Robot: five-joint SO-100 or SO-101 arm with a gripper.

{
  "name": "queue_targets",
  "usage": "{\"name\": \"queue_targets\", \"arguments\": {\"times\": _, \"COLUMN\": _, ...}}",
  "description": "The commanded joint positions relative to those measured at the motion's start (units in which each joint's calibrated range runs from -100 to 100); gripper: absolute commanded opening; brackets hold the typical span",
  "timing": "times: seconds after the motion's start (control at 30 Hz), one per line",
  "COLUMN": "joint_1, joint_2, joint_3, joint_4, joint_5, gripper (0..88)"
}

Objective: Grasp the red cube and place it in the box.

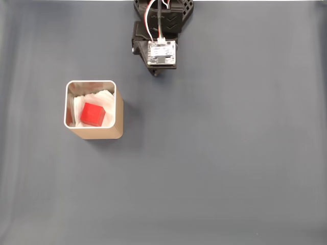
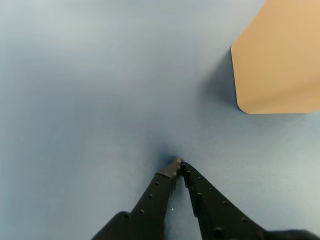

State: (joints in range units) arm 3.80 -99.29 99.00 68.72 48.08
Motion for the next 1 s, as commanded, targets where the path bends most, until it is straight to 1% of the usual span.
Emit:
{"name": "queue_targets", "arguments": {"times": 0.0, "joint_1": -0.85, "joint_2": -0.63, "joint_3": 0.82, "joint_4": 2.96, "joint_5": -1.12, "gripper": 0.1}}
{"name": "queue_targets", "arguments": {"times": 0.13, "joint_1": -2.20, "joint_2": -0.63, "joint_3": 0.82, "joint_4": 7.15, "joint_5": -1.76, "gripper": 0.8}}
{"name": "queue_targets", "arguments": {"times": 0.27, "joint_1": -2.34, "joint_2": -0.63, "joint_3": 0.82, "joint_4": 6.90, "joint_5": -2.44, "gripper": 0.8}}
{"name": "queue_targets", "arguments": {"times": 0.37, "joint_1": -2.20, "joint_2": -0.63, "joint_3": 0.82, "joint_4": 7.15, "joint_5": -0.73, "gripper": 0.8}}
{"name": "queue_targets", "arguments": {"times": 0.5, "joint_1": -2.41, "joint_2": -0.63, "joint_3": 0.82, "joint_4": 7.31, "joint_5": -1.42, "gripper": 0.9}}
{"name": "queue_targets", "arguments": {"times": 0.97, "joint_1": -2.48, "joint_2": -0.63, "joint_3": 0.82, "joint_4": 7.31, "joint_5": -1.42, "gripper": 0.9}}
